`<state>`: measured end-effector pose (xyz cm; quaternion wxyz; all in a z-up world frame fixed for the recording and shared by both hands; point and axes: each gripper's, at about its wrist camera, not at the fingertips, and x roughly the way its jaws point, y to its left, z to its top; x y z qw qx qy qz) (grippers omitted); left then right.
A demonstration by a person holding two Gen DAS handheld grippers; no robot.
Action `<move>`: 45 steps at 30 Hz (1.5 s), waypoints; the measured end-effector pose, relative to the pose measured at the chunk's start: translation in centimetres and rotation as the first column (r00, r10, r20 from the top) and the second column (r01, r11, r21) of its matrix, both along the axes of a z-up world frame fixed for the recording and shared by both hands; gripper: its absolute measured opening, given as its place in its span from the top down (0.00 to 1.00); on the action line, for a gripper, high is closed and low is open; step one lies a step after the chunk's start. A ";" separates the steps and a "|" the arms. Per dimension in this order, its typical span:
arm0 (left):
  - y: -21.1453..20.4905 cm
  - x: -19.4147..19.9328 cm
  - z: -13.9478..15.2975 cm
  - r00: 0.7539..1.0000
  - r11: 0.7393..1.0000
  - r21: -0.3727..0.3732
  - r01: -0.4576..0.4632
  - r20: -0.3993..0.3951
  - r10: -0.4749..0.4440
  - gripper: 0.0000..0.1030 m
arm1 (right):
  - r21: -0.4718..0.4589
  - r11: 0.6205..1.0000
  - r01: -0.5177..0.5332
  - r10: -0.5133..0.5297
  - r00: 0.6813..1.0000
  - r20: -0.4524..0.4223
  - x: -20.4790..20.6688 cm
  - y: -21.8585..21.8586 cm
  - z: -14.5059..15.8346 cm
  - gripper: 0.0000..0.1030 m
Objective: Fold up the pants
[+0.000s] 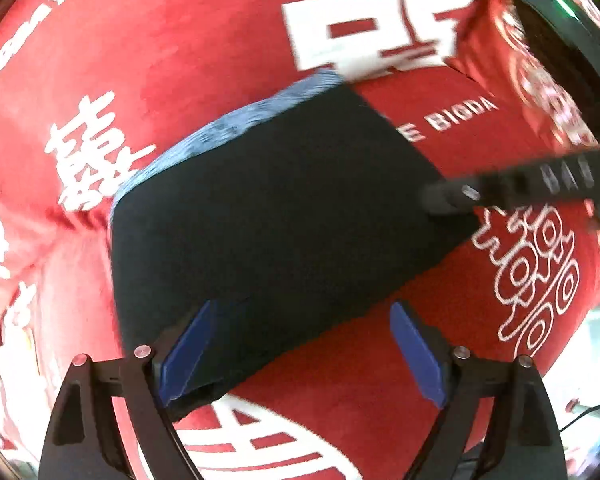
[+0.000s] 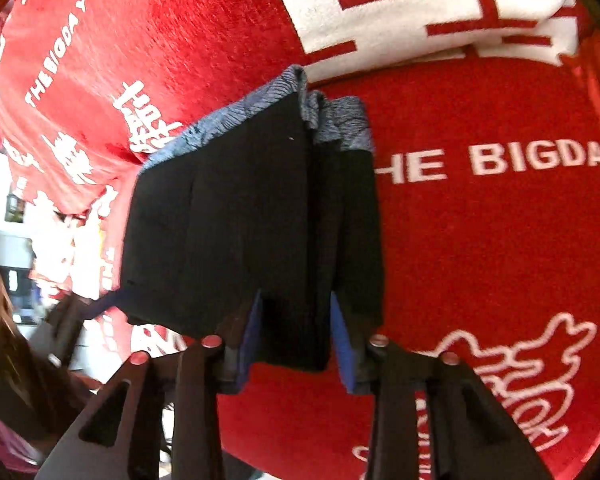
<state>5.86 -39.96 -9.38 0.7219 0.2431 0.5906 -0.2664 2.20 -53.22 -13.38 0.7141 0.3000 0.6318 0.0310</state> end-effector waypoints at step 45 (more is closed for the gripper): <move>16.8 4.4 -1.8 0.781 0.807 0.053 -0.588 -0.224 0.583 0.00 | -0.176 0.975 -0.133 0.120 0.989 -0.085 2.3 5.2 3.2 0.27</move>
